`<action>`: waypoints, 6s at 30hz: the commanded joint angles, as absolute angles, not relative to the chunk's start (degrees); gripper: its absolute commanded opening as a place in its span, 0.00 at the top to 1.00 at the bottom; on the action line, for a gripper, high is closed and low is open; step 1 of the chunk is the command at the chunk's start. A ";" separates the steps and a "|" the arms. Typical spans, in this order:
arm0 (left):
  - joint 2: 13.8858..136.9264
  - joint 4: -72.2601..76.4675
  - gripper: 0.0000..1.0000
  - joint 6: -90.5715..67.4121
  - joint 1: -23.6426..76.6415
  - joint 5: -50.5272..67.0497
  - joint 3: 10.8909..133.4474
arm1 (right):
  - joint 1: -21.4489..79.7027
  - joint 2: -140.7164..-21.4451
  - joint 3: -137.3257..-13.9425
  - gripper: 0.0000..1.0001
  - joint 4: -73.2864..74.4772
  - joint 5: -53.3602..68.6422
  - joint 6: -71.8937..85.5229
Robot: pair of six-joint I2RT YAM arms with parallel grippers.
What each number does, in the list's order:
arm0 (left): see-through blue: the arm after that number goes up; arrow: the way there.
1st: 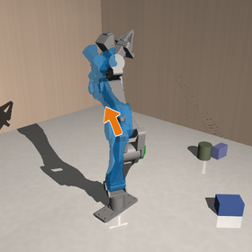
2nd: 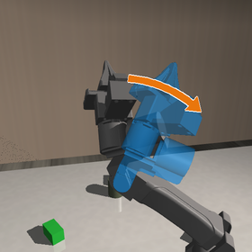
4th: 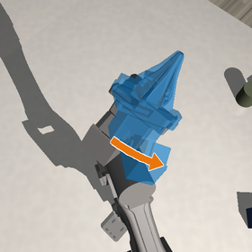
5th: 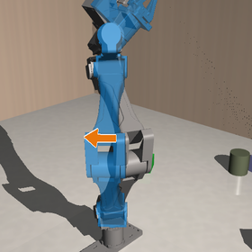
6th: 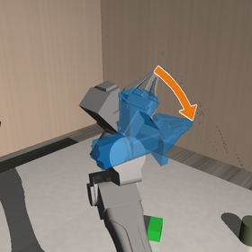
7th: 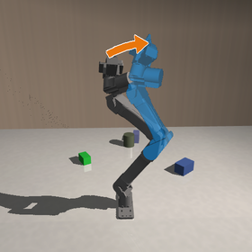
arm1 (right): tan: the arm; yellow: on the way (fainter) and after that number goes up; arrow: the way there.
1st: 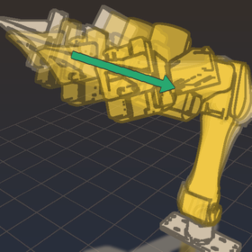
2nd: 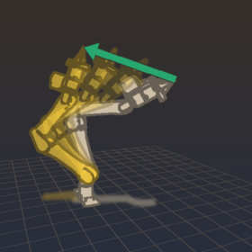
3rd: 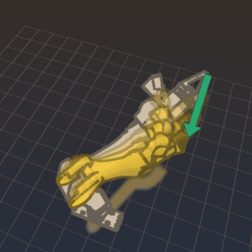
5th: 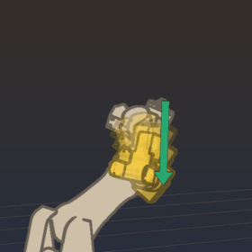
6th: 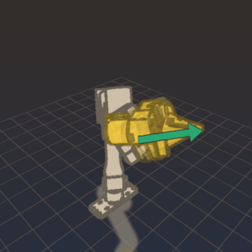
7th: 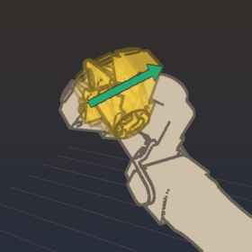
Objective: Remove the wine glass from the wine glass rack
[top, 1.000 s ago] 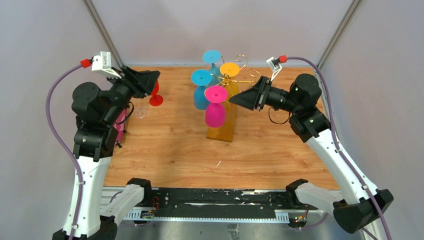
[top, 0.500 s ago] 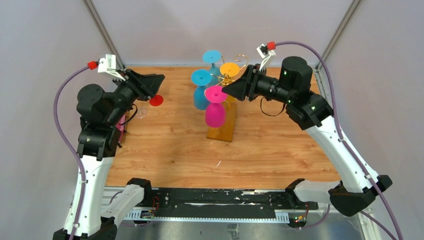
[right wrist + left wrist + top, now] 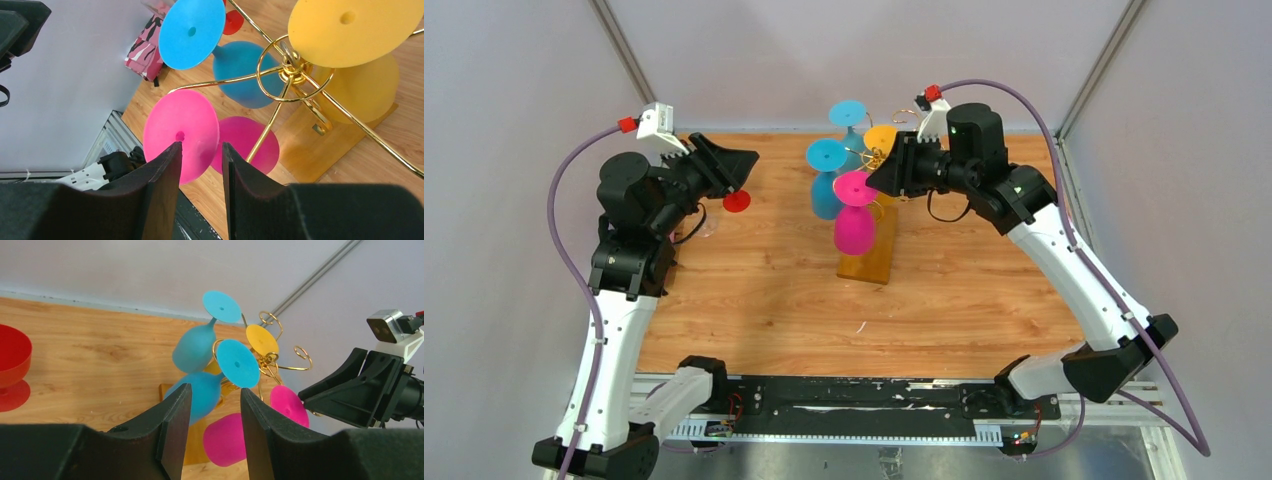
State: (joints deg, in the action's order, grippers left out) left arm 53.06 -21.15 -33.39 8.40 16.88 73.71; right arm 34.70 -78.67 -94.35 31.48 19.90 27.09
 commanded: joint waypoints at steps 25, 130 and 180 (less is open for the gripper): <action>52.97 -20.36 0.54 -34.00 8.70 17.74 73.04 | 30.64 -78.17 -87.72 0.83 23.45 30.35 35.80; 53.70 -18.76 0.59 -34.66 8.70 20.47 69.71 | 27.79 -74.55 -82.32 1.00 11.76 26.59 60.62; 55.58 -6.39 0.48 -37.25 14.15 33.32 69.19 | 30.15 -51.51 -88.45 1.00 13.17 31.10 59.50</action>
